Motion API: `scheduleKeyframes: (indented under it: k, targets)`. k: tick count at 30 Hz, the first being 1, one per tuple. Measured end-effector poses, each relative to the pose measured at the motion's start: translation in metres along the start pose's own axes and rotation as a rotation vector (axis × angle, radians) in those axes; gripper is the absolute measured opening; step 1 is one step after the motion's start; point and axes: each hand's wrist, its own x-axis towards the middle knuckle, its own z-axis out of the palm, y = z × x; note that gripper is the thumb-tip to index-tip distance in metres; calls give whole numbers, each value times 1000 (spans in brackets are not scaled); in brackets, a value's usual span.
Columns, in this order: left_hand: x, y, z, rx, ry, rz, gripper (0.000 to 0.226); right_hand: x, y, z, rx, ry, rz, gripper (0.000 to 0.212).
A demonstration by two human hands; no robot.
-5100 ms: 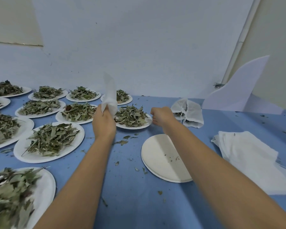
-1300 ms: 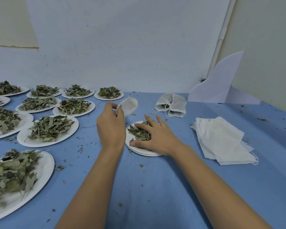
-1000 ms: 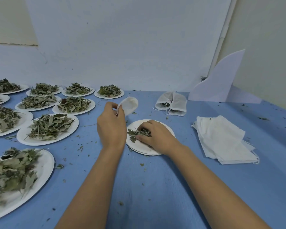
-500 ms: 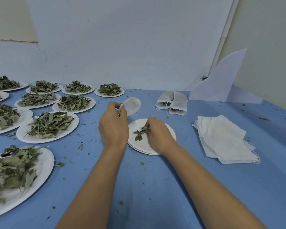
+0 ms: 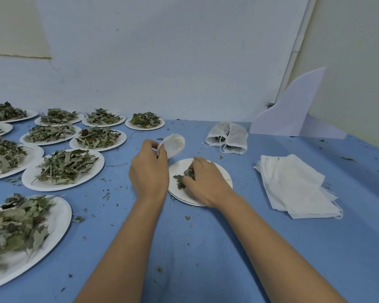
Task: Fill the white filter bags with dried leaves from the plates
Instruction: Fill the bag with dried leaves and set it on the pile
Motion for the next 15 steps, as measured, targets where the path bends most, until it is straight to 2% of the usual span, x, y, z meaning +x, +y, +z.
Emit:
scheduleKeyframes:
  k: [4,8,10,13,15]
  targets:
    - [-1,0,1,22,-3,1,18,2,-4,5,-48,68,125,53]
    - [-2,0,2,40,-13,4,18,2,-11,10,-43,104,175,52]
    - [-3,-1,3,42,-13,6,17,3,-13,11,-30,122,170,42]
    - [-2,-1,3,45,-13,2,16,3,-16,8,-23,139,117,11]
    - [-2,-2,3,50,-17,2,17,0,-17,7,-87,133,67,2]
